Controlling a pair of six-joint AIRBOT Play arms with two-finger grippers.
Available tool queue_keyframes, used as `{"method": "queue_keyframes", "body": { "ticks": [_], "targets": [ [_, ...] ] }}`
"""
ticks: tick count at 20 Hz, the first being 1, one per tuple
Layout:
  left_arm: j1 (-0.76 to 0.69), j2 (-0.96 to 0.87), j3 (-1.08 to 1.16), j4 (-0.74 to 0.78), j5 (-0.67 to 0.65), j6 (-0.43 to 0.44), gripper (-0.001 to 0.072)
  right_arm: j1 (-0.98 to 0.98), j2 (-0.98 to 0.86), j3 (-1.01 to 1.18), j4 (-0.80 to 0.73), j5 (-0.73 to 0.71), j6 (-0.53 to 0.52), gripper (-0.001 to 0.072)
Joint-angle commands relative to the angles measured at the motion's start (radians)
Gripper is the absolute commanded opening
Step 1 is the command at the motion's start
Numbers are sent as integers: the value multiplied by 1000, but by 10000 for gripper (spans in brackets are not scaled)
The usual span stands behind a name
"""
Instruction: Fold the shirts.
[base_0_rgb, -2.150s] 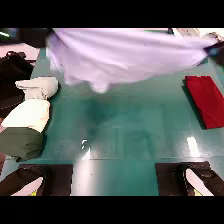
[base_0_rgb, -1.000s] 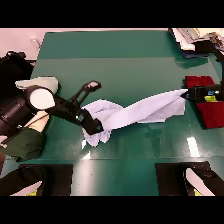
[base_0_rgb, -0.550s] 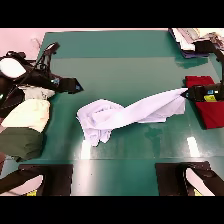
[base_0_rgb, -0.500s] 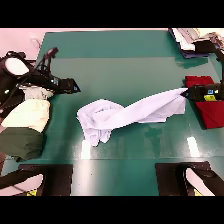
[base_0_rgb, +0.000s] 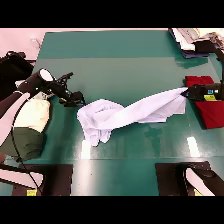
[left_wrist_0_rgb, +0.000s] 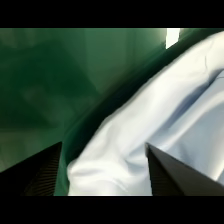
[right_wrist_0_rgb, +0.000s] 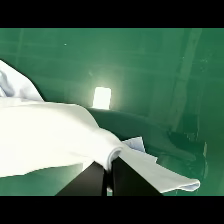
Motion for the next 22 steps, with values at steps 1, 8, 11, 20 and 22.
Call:
{"method": "queue_keyframes", "body": {
  "ticks": [1,8,11,20,22],
  "targets": [
    [-26,-29,1,8,7,5,612,1,-1,0,1,0,0,18],
    [-76,-32,1,-4,-31,6,327,1,-1,0,9,2,0,18],
    [-75,-12,37,-14,-72,14,22,1,-1,21,8,2,0,18],
    [-2,498,674,118,-64,10,22,1,0,545,5,124,0,18],
    [-2,599,777,167,-50,-2,21,0,7,629,-3,142,0,18]
  ]
}}
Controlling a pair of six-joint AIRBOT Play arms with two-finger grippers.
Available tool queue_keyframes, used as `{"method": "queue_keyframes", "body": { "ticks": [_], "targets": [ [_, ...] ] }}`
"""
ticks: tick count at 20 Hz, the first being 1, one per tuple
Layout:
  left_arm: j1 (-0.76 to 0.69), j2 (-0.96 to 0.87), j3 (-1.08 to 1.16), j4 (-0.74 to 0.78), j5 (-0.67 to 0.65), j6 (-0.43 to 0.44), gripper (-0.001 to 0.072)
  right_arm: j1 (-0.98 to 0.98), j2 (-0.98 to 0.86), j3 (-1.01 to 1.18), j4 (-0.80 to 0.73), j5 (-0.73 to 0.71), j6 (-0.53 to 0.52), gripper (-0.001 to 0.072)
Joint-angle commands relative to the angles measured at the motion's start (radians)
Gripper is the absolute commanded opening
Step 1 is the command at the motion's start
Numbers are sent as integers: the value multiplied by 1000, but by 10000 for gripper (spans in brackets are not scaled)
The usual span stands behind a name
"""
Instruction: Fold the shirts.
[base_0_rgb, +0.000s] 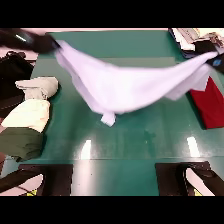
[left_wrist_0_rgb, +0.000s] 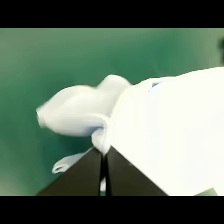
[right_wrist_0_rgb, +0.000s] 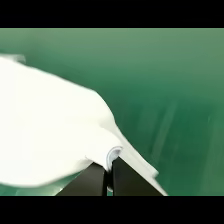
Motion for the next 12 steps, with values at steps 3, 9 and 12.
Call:
{"method": "queue_keyframes", "body": {
  "ticks": [3,9,12],
  "targets": [
    [7,274,215,153,98,-53,21,-12,21,239,-9,53,0,18],
    [7,299,236,180,206,-53,20,-143,-47,469,-8,269,66,17],
    [7,203,166,179,151,-52,20,-145,-112,463,-7,304,118,17]
  ]
}}
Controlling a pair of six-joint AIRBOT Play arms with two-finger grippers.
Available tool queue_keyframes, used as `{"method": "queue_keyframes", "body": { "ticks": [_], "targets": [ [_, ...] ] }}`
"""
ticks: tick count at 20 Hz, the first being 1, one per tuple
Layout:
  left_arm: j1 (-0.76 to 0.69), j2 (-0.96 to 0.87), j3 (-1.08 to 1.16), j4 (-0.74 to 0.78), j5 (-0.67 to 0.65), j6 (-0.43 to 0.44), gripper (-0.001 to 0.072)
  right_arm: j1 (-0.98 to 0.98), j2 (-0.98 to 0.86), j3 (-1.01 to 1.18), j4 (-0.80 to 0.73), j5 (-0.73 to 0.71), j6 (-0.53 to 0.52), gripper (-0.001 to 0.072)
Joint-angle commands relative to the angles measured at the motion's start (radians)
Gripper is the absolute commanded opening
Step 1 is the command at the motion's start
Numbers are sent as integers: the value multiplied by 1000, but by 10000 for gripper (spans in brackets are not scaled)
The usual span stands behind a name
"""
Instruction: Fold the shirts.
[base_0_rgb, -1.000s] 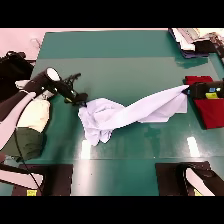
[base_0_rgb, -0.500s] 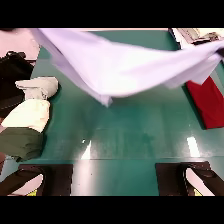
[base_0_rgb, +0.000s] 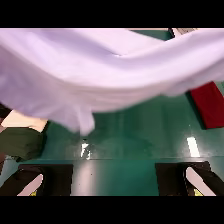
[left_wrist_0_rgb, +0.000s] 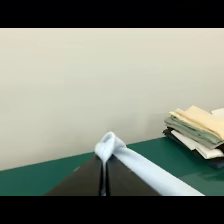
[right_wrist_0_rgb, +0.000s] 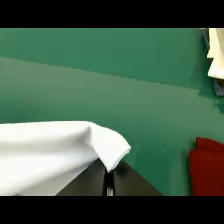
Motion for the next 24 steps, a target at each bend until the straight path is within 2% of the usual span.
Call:
{"method": "queue_keyframes", "body": {
  "ticks": [1,4,7,10,13,14,15,16,18,19,21,24],
  "targets": [
    [1,-101,-73,9,-74,-2,21,-20,-79,-11,-1,103,64,17],
    [1,-303,-216,-43,-215,-1,22,21,-182,-218,-24,137,73,17],
    [1,-506,-385,-137,-254,0,22,102,-312,-472,-152,116,71,17],
    [1,-679,-476,-163,-159,60,22,137,-478,-603,-184,-14,31,18],
    [21,-733,-475,-152,-32,48,28,136,-593,-557,-176,-116,31,30],
    [34,-731,-463,-151,-15,44,246,134,-619,-513,-177,-111,31,221],
    [53,-725,-442,-151,-30,28,552,133,-634,-466,-179,-100,31,415],
    [82,-714,-420,-153,-80,21,590,124,-635,-431,-177,-96,31,413],
    [139,-672,-410,-148,-194,27,590,108,-594,-406,-173,-84,14,407],
    [161,-649,-425,-135,-232,26,590,98,-556,-420,-159,-85,-7,365],
    [183,-563,-550,-125,-235,26,591,69,-466,-493,-93,-85,-32,358],
    [175,-411,-864,-131,-160,25,591,25,-340,-632,10,-108,-55,359]
  ]
}}
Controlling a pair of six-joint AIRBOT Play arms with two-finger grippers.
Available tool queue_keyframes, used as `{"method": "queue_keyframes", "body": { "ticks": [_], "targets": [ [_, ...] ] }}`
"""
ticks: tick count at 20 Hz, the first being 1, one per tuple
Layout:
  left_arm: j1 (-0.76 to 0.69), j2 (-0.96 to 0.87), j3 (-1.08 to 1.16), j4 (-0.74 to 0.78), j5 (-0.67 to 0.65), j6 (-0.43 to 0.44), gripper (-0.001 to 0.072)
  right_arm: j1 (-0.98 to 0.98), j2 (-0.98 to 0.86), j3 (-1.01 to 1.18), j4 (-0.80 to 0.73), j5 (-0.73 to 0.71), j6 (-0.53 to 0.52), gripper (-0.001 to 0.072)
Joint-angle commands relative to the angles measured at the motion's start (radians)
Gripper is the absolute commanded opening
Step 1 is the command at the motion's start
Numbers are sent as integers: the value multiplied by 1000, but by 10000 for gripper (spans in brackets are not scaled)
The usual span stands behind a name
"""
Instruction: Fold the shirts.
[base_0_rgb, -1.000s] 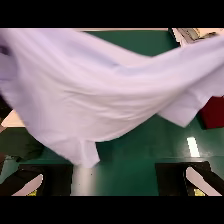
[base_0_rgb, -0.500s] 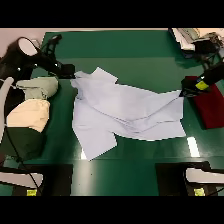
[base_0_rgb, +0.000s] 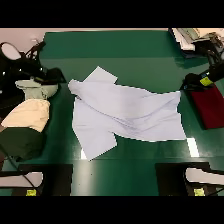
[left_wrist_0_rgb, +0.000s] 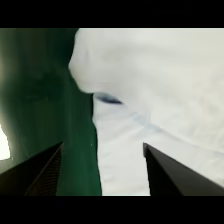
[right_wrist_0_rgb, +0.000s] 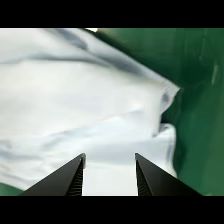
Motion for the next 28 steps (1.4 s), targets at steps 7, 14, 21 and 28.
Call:
{"method": "queue_keyframes", "body": {
  "ticks": [7,14,21,28],
  "targets": [
    [-102,257,-708,-85,211,7,590,-57,269,-301,115,-95,-40,358],
    [-188,259,-771,-163,298,-1,143,-94,309,-308,109,-61,-58,358],
    [-188,259,-622,-161,231,35,22,-393,305,-621,-86,-38,-62,536],
    [-188,258,-618,-162,250,34,23,-659,305,-897,-59,-163,-63,441]
  ]
}}
